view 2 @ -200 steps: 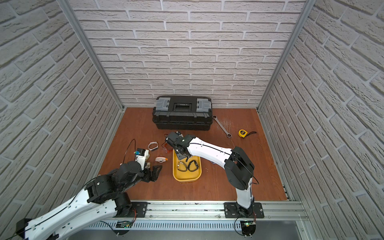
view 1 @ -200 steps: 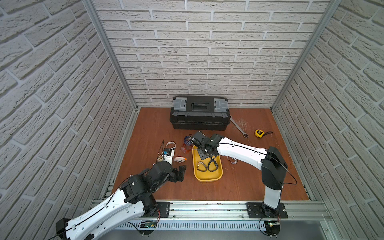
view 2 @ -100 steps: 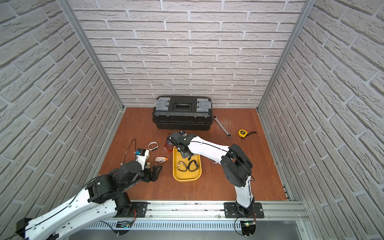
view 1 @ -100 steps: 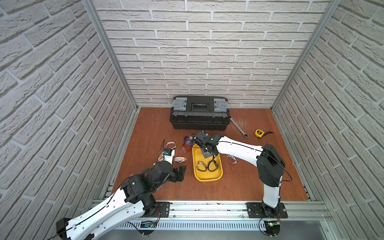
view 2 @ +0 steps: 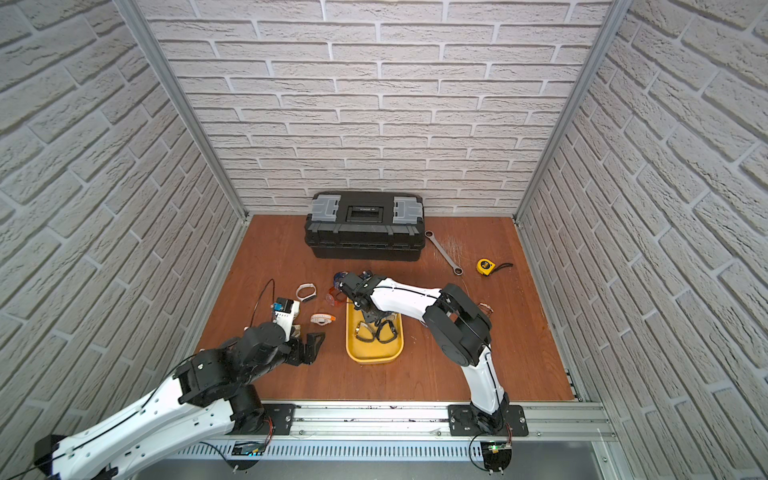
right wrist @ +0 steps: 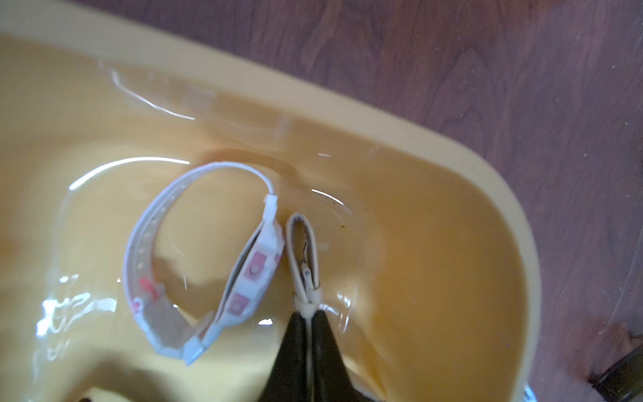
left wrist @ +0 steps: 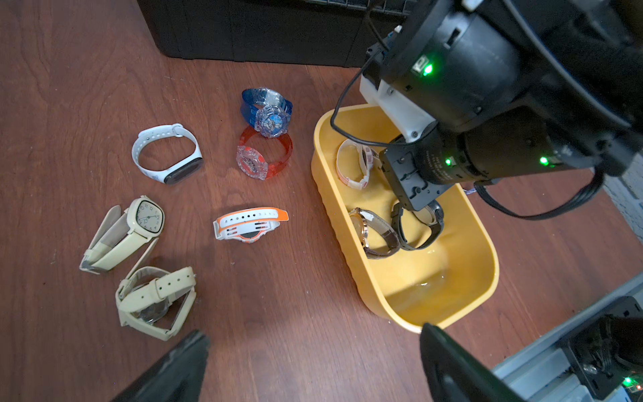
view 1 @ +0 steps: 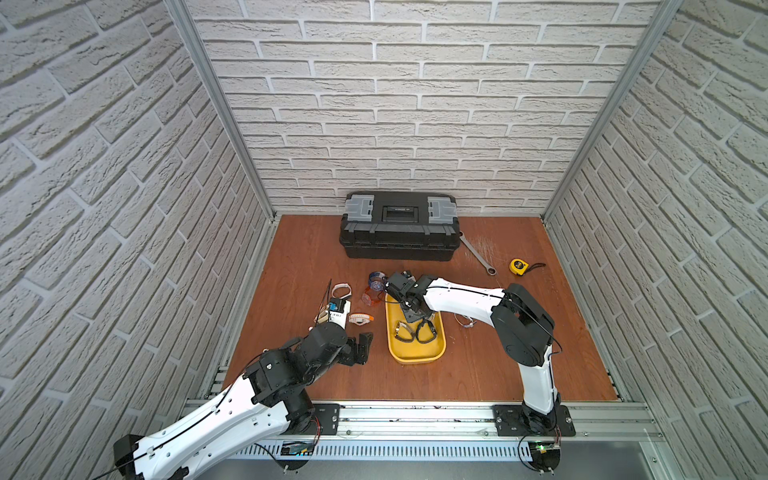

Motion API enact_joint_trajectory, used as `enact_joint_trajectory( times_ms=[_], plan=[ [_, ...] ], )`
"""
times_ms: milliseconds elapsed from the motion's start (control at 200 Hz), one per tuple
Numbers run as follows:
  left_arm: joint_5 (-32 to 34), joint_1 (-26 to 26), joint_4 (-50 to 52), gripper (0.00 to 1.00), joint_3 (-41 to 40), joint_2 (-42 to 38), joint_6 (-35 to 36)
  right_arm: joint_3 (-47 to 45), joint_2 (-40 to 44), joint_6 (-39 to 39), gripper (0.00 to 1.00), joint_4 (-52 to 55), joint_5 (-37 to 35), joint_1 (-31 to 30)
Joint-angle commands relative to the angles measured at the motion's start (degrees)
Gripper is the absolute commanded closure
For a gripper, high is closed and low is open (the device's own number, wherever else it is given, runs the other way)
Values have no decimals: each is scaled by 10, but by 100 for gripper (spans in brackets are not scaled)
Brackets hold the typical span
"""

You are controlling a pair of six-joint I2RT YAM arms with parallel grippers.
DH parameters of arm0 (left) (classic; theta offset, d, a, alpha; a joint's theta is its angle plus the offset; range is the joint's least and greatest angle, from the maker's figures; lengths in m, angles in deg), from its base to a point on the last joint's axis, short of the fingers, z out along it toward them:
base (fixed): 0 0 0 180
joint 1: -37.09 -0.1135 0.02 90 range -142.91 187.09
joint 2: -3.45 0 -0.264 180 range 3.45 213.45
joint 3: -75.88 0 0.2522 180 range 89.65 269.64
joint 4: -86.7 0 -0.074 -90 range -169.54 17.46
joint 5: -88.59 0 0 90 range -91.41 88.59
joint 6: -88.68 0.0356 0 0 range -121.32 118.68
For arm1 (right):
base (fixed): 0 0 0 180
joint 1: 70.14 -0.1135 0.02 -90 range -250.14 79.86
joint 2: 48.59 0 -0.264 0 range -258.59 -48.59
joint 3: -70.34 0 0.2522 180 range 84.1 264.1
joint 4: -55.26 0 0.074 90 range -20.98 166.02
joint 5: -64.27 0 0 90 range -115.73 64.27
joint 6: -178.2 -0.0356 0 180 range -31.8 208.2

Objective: Put the watch into the storage box
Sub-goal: Place the watch in the storage box, then pick up the watch at the center of the board.

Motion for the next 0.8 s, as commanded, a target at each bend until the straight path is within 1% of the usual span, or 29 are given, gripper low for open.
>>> enact_joint_trajectory(
  times_ms=[0, 15, 50, 155, 235, 250, 280, 410, 490, 560, 610, 625, 640, 655, 670, 710, 795],
  plan=[
    [-1, -3, -18, 2, -7, -2, 0, -17, 27, -7, 69, -21, 9, 1],
    [-1, -3, -18, 2, -7, -2, 0, -21, 27, -8, 67, -23, 11, 1],
    [-2, -3, -19, 2, -7, -2, 1, -28, 56, -7, 63, -29, 14, 0],
    [-5, -3, -25, 2, -7, 0, 2, -51, 105, -10, 54, -49, 31, 0],
    [-10, -3, -31, 2, -6, 8, 3, -65, 143, -7, 52, -60, 52, 0],
    [-11, -3, -31, 2, -6, 10, 3, -69, 151, -7, 49, -63, 56, 0],
    [-12, -3, -33, 2, -5, 13, 3, -78, 167, -7, 46, -72, 68, 0],
    [-16, -4, -38, 2, 4, 24, 3, -121, 247, -5, 22, -105, 108, 1],
    [-16, -11, -32, 2, 14, 40, -2, -143, 294, 6, 14, -114, 129, 7],
    [-42, -33, -28, 2, 26, 67, -6, -163, 332, 21, 11, -116, 154, 17],
    [-74, -63, -30, 2, 34, 87, -8, -180, 364, 29, 9, -116, 164, 22],
    [-84, -72, -31, 2, 36, 108, -9, -185, 373, 32, 8, -116, 165, 23],
    [-93, -82, -32, 2, 38, 117, -9, -191, 384, 34, 6, -116, 167, 25],
    [-104, -92, -33, 2, 39, 128, -9, -197, 395, 36, 2, -116, 168, 26],
    [-111, -102, -34, 2, 40, 138, -9, -205, 407, 39, 0, -117, 170, 27],
    [-130, -125, -45, 2, 43, 163, -7, -224, 436, 45, 0, -121, 178, 29],
    [-159, -165, -84, 6, 39, 214, -14, -267, 503, 54, 0, -127, 188, 30]
  ],
)
